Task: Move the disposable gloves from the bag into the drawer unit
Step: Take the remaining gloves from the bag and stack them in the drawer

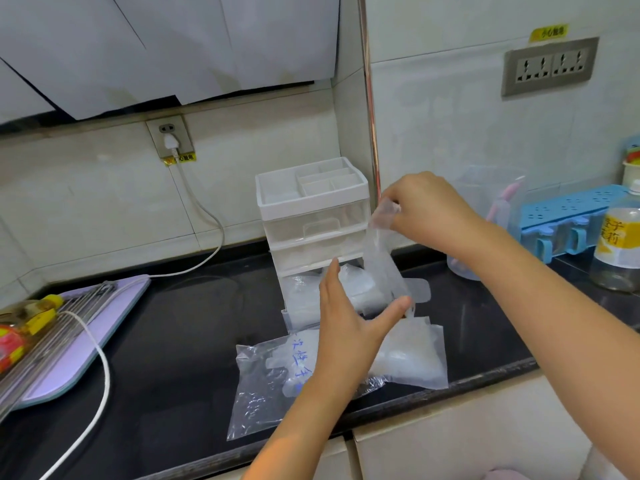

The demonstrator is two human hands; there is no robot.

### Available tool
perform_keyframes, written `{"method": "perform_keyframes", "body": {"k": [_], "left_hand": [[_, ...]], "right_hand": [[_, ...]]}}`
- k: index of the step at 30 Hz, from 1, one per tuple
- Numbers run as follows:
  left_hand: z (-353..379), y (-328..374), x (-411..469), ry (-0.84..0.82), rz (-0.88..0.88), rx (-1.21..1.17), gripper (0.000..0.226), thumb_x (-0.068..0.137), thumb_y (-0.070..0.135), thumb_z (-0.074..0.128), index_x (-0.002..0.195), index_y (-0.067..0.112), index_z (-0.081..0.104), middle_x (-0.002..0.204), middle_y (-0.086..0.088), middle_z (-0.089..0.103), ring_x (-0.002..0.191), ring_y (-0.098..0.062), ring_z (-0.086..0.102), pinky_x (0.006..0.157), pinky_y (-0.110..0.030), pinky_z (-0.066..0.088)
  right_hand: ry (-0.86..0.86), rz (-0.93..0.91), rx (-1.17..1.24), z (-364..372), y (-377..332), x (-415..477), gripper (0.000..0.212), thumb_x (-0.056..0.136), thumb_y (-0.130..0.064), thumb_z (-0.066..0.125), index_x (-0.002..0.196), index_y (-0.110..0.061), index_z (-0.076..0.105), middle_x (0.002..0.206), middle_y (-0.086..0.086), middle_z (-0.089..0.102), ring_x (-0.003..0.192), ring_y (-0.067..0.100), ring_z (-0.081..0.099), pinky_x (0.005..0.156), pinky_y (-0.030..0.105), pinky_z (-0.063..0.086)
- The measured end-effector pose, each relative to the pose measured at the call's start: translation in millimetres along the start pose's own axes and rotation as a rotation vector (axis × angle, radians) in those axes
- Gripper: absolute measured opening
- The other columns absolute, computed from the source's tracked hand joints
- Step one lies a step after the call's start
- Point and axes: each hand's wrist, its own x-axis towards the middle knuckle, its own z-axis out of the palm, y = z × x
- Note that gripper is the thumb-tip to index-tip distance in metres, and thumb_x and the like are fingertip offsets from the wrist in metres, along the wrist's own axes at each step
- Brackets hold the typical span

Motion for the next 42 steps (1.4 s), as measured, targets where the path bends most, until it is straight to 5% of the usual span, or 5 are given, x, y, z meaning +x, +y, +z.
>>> {"method": "perform_keyframes", "body": {"k": [18, 24, 29, 33, 42], "left_hand": [[-52, -30, 77, 0.115, -0.02, 0.316, 0.01, 0.087, 0.014, 0.061, 0.079, 0.015, 0.067, 0.068, 0.013, 0.059, 0.07, -0.011, 0.057, 0.065, -0.021, 0.044], [-87, -24, 128, 0.202, 0.097, 0.382, 0.009, 0.089, 0.015, 0.061, 0.081, 0.012, 0.062, 0.071, 0.007, 0.057, 0.07, -0.012, 0.054, 0.057, -0.019, 0.037], [-104, -10, 124, 0.297, 0.373, 0.455, 0.006, 0.086, 0.015, 0.068, 0.086, 0.011, 0.063, 0.089, 0.003, 0.06, 0.084, -0.012, 0.053, 0.073, -0.021, 0.041], [-96, -32, 106, 0.132, 0.555, 0.591, 0.012, 0.081, 0.011, 0.073, 0.079, 0.012, 0.062, 0.094, 0.0, 0.063, 0.092, -0.013, 0.052, 0.083, -0.007, 0.033], [-59, -69, 129, -0.44, 0.021, 0.742, 0.014, 0.086, 0.017, 0.063, 0.094, 0.005, 0.065, 0.105, -0.005, 0.062, 0.088, -0.018, 0.057, 0.076, -0.026, 0.045]], "right_hand": [[-0.554, 0.022, -0.172, -4, -3, 65, 0.011, 0.076, -0.023, 0.079, 0.077, -0.019, 0.068, 0.068, -0.009, 0.056, 0.072, 0.018, 0.056, 0.064, 0.027, 0.042], [-0.259, 0.243, 0.364, 40, 8, 92, 0.025, 0.088, 0.01, 0.053, 0.098, -0.006, 0.069, 0.095, 0.009, 0.066, 0.061, 0.012, 0.067, 0.051, 0.012, 0.048], [0.101, 0.054, 0.665, 50, 27, 69, 0.035, 0.08, 0.013, 0.056, 0.09, -0.015, 0.073, 0.098, 0.0, 0.069, 0.093, 0.009, 0.065, 0.084, 0.01, 0.048], [0.068, -0.037, 0.696, 70, 54, 39, 0.025, 0.078, 0.005, 0.07, 0.088, -0.018, 0.072, 0.106, -0.004, 0.068, 0.094, -0.001, 0.064, 0.091, 0.008, 0.045], [-0.333, -0.074, 0.161, 133, 69, 37, 0.023, 0.086, 0.001, 0.061, 0.102, -0.01, 0.073, 0.105, 0.007, 0.07, 0.092, 0.017, 0.062, 0.084, 0.022, 0.047]]}}
